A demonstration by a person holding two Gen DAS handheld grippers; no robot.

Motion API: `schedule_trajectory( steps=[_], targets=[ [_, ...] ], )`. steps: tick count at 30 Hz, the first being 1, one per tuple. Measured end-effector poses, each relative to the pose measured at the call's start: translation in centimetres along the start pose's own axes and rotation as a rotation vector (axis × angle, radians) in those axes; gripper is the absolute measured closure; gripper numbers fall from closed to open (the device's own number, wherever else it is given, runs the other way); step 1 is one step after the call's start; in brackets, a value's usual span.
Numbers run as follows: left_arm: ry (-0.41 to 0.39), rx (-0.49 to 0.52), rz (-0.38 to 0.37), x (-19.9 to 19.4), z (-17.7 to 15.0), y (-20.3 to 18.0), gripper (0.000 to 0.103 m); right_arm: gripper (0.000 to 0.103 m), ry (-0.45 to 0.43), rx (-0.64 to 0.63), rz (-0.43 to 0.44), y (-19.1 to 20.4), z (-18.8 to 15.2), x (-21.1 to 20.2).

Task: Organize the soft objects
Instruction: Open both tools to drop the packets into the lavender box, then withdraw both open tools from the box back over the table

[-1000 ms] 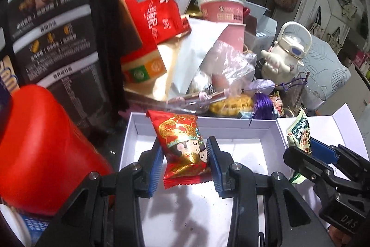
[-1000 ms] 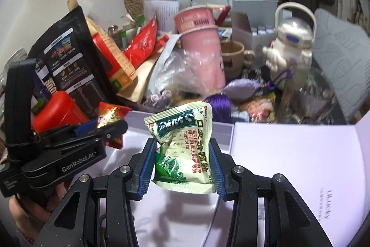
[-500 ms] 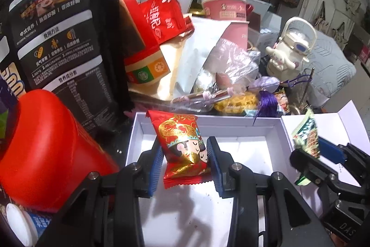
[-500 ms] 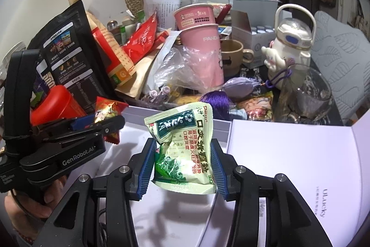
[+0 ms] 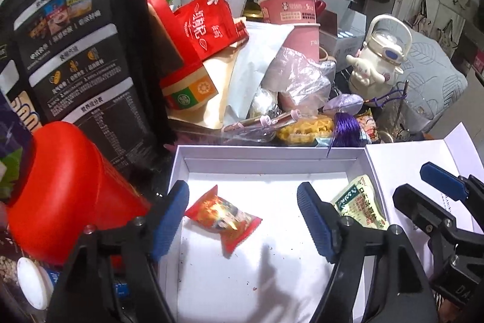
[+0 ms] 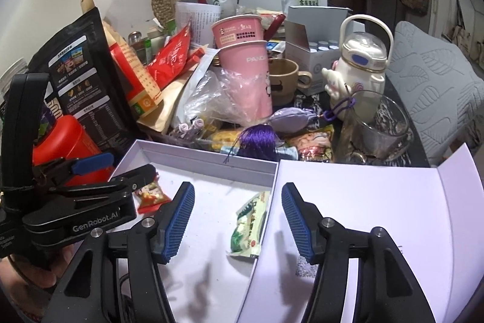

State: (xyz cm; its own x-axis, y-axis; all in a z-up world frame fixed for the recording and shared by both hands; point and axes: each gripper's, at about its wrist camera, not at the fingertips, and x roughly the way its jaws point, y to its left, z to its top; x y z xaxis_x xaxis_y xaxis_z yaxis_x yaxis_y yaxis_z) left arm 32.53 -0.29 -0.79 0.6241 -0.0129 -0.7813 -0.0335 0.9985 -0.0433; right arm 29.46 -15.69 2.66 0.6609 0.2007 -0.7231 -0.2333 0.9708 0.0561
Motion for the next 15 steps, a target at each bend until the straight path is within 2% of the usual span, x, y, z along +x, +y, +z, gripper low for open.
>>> schedule_trajectory(
  steps=[8,15],
  targets=[
    [-0.025,-0.020,-0.042,-2.1,0.4,0.4,0.029,0.043,-0.015,-0.010,0.013,0.4,0.1,-1.3],
    [-0.096,0.005,-0.054,-6.0,0.4,0.1,0.029,0.043,-0.083,-0.001,0.028,0.6,0.0,-4.4]
  ],
)
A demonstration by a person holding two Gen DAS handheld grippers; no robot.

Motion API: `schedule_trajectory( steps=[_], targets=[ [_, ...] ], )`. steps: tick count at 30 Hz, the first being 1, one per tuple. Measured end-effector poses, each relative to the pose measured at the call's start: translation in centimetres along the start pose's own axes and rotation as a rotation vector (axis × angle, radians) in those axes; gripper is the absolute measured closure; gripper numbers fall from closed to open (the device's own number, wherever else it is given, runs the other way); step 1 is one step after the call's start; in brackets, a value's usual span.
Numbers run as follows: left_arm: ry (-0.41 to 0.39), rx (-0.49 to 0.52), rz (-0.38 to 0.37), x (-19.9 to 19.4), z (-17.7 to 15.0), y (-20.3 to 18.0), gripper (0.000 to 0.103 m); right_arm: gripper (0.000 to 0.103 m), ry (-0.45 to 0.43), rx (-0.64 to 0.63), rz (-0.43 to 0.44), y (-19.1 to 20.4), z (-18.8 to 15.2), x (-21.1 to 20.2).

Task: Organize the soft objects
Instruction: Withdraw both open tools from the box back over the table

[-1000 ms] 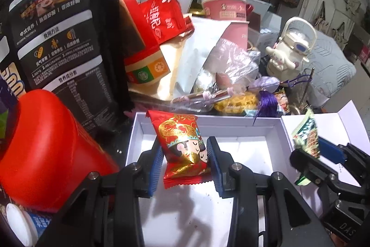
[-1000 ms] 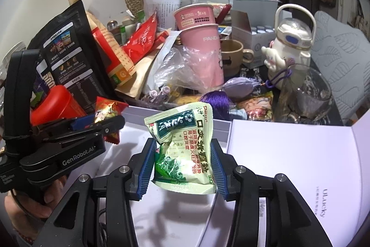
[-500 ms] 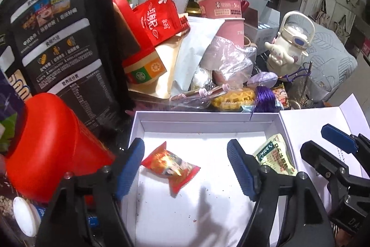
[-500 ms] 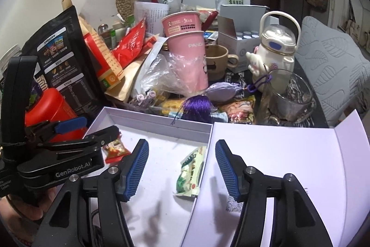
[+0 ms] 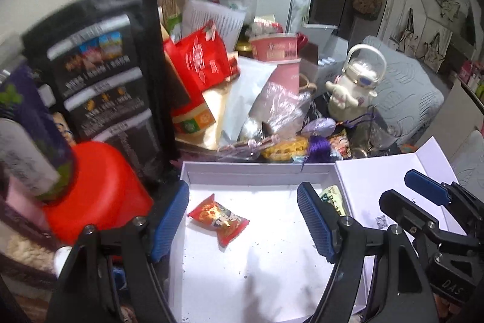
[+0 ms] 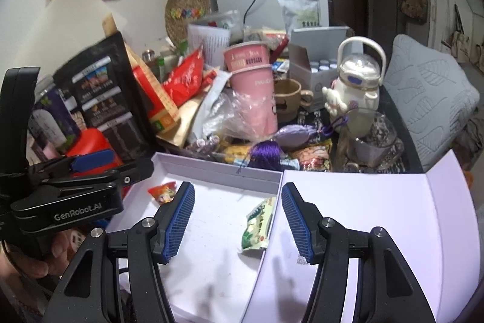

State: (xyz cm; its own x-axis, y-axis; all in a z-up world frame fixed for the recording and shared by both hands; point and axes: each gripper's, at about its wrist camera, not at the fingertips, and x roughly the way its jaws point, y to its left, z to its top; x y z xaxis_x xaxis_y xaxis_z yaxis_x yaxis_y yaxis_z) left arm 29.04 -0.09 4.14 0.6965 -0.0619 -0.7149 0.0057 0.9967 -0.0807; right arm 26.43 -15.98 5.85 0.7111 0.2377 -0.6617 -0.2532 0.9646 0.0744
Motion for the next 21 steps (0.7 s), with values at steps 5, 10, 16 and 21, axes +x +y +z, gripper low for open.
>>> schedule_trajectory(
  steps=[5,10,16,21],
  targets=[
    [-0.059,0.009,0.009,-3.0,0.2,0.1,0.029,0.043,-0.051,-0.027,0.002,0.7,0.0,-2.5],
    [-0.118,0.009,0.015,-6.6,0.3,0.4,0.029,0.043,-0.091,-0.048,-0.002,1.9,0.0,-5.2],
    [-0.177,0.017,0.017,-11.4,-0.3,0.4,0.029,0.043,-0.143,-0.076,0.001,3.5,0.0,-9.3],
    [-0.235,0.047,0.012,-15.6,-1.3,-0.3,0.029,0.023,-0.191,-0.088,0.004,4.9,-0.6,-12.8]
  ],
)
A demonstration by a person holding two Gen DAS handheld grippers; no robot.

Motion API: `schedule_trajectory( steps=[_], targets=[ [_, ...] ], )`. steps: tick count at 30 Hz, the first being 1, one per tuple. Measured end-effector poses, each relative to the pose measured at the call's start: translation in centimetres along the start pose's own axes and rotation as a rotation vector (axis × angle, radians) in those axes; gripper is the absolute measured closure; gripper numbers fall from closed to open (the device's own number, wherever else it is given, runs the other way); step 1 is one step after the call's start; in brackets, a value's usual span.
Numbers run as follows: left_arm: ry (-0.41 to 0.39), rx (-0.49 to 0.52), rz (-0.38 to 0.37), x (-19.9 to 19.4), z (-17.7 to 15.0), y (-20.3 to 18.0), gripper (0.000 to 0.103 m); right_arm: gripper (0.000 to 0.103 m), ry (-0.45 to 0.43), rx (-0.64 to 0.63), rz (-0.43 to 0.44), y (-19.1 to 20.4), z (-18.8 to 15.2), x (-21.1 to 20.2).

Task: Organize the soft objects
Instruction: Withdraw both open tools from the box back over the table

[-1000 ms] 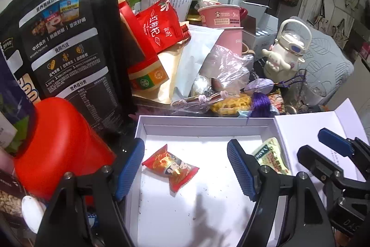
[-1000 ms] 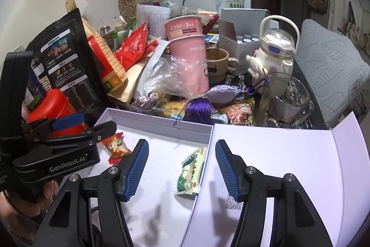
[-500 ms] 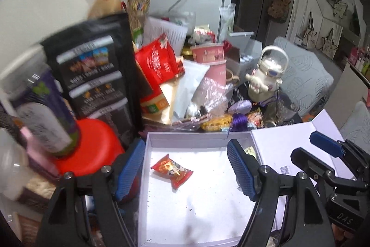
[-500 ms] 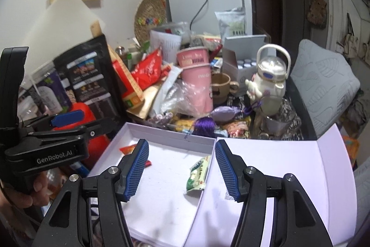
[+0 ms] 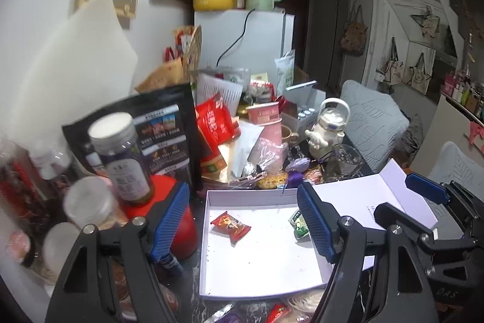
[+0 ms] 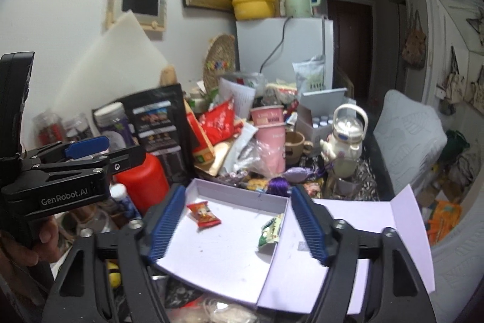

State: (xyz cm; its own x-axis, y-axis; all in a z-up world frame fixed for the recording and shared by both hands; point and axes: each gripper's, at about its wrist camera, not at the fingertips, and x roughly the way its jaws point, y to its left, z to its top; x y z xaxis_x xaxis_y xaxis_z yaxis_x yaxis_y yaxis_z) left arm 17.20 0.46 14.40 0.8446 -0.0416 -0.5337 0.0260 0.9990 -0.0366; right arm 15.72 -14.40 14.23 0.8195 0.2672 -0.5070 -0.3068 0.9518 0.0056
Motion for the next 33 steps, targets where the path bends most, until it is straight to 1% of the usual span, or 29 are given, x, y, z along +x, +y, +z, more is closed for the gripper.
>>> schedule_trajectory(
  steps=[1,2,3,5,10,12,14,17,21,25,30,33],
  targets=[
    [-0.008,0.008,0.000,-0.6,-0.1,-0.1,0.027,0.020,-0.006,-0.002,-0.005,0.3,0.0,-0.6],
    [-0.016,0.014,-0.003,-1.3,-0.2,-0.2,0.022,0.015,-0.014,-0.006,-0.013,0.5,-0.1,-1.3],
    [-0.025,0.018,-0.009,-2.0,-0.4,-0.2,0.020,0.011,-0.023,-0.012,-0.022,0.8,-0.2,-2.0],
    [-0.038,0.023,-0.019,-3.2,-0.8,-0.2,0.020,0.007,-0.039,-0.025,-0.039,1.3,-0.4,-3.3],
    [-0.054,0.009,-0.031,-5.8,-1.7,0.2,0.020,0.007,-0.066,-0.050,-0.078,2.6,-0.8,-6.3],
    [-0.060,0.013,-0.049,-6.5,-2.1,0.3,0.020,0.000,-0.085,-0.053,-0.099,3.1,-0.9,-7.4],
    [-0.066,0.018,-0.078,-7.1,-2.6,0.3,0.020,0.000,-0.105,-0.053,-0.108,3.5,-1.3,-8.3],
    [-0.065,0.018,-0.089,-7.8,-3.4,0.3,0.020,0.000,-0.120,-0.051,-0.105,4.1,-2.0,-9.4],
    [-0.086,0.030,-0.100,-8.7,-5.0,0.5,0.020,0.000,-0.112,-0.043,-0.100,4.6,-3.0,-10.3],
    [-0.055,0.041,-0.130,-8.7,-6.6,0.5,0.020,0.000,-0.100,-0.031,-0.099,4.8,-4.5,-10.9],
    [-0.043,0.066,-0.126,-8.9,-8.5,0.4,0.020,0.000,-0.078,-0.027,-0.103,5.4,-6.6,-11.4],
    [0.001,0.070,-0.171,-8.7,-9.7,0.4,0.020,0.000,-0.059,-0.013,-0.102,5.7,-7.8,-11.6]
  ],
)
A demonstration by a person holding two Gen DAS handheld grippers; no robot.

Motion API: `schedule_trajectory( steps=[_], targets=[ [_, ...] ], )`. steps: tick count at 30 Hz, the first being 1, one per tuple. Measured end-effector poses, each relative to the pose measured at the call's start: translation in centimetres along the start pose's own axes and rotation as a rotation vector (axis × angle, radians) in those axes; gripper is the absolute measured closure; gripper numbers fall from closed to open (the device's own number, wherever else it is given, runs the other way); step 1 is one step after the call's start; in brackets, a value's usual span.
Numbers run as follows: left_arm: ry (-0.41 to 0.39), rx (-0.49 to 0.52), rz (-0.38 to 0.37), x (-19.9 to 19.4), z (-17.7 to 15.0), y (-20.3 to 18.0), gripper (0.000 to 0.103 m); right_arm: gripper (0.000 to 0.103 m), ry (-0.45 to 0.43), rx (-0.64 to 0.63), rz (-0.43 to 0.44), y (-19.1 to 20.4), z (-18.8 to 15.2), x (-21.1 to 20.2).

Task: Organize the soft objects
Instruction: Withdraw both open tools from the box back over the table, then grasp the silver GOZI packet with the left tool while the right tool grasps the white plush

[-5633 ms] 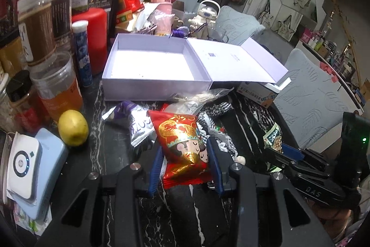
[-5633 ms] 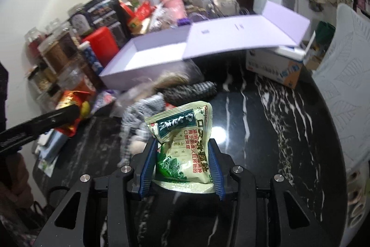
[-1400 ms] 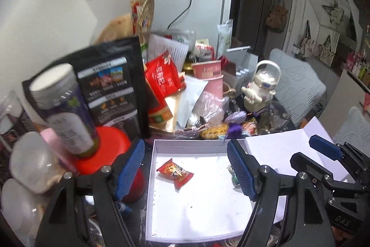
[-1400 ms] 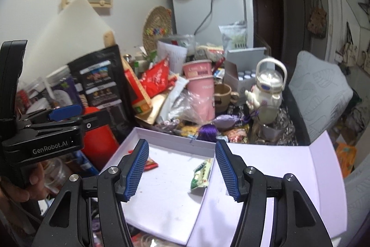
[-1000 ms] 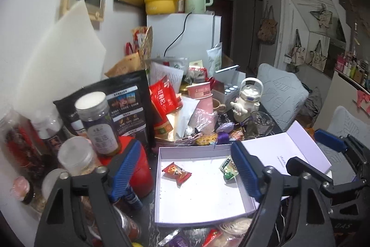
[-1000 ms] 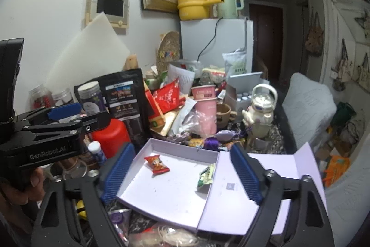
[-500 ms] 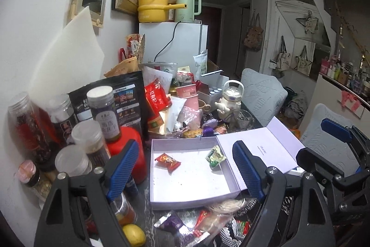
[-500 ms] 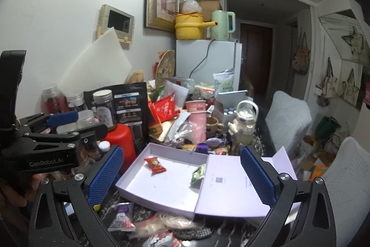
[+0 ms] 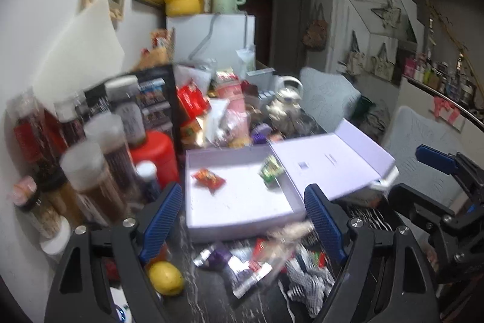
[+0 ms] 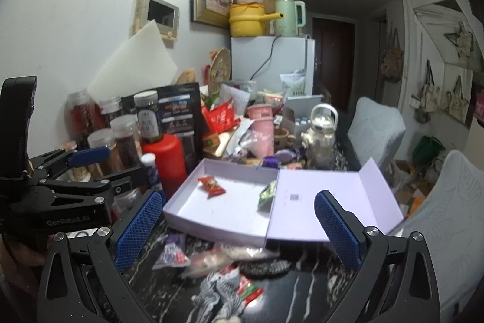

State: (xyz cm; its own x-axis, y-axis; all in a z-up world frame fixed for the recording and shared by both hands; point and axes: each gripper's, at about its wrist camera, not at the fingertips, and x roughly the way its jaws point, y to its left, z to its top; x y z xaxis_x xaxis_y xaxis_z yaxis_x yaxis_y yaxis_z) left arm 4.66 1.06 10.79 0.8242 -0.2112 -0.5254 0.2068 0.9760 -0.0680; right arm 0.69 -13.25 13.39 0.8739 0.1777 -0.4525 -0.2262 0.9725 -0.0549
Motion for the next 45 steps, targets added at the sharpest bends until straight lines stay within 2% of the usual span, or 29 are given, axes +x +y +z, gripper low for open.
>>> schedule_trajectory(
  steps=[5,11,20,27,33,36,39,45],
  targets=[
    [0.034,-0.015,-0.008,0.2,-1.5,0.3,0.020,0.000,0.047,0.049,0.021,0.0,-2.5,0.1],
    [0.007,-0.040,0.070,0.4,-3.7,0.6,0.020,0.000,0.101,0.066,0.080,0.1,-5.3,1.2],
    [0.095,-0.131,0.046,2.4,-7.6,0.8,0.020,0.000,0.210,0.120,0.145,-0.2,-9.3,3.2],
    [0.173,-0.139,0.098,4.1,-10.5,1.0,0.020,0.000,0.284,0.110,0.098,-0.5,-12.6,4.5],
    [0.219,-0.159,0.100,4.6,-12.9,1.6,0.020,0.001,0.381,0.130,0.098,-1.1,-15.7,6.7],
    [0.293,-0.209,0.075,5.4,-13.9,2.3,0.020,0.001,0.408,0.125,0.094,-1.1,-16.7,7.5],
    [0.292,-0.255,0.076,5.5,-14.0,2.9,0.020,0.001,0.438,0.105,0.093,-0.8,-16.9,8.5],
    [0.243,-0.264,0.099,5.5,-13.0,3.4,0.020,0.002,0.460,0.097,0.125,-0.5,-17.5,10.3]
  ],
)
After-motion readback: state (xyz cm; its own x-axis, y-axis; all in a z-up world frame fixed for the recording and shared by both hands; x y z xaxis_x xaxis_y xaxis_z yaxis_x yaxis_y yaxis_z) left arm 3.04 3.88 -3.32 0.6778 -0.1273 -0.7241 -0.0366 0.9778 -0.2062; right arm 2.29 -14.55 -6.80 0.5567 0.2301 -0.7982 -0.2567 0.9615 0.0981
